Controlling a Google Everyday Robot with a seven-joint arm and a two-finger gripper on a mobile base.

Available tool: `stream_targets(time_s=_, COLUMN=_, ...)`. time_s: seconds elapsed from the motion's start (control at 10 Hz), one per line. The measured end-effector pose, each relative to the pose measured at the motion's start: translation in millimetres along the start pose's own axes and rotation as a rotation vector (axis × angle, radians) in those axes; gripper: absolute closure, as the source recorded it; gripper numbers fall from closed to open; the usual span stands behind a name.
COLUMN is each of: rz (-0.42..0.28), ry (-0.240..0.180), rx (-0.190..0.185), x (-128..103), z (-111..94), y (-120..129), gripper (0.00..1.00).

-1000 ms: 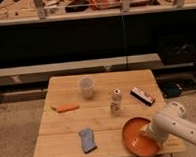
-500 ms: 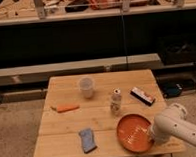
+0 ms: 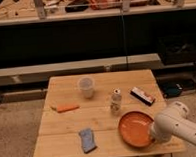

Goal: Pick up the ceramic bowl

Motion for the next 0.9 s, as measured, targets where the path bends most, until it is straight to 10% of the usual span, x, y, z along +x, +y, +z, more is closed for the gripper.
stream_targets(time_s=0.9, rz=-0.028, ry=0.051, rx=-0.014, x=1, z=-41, y=-4, gripper=1.00)
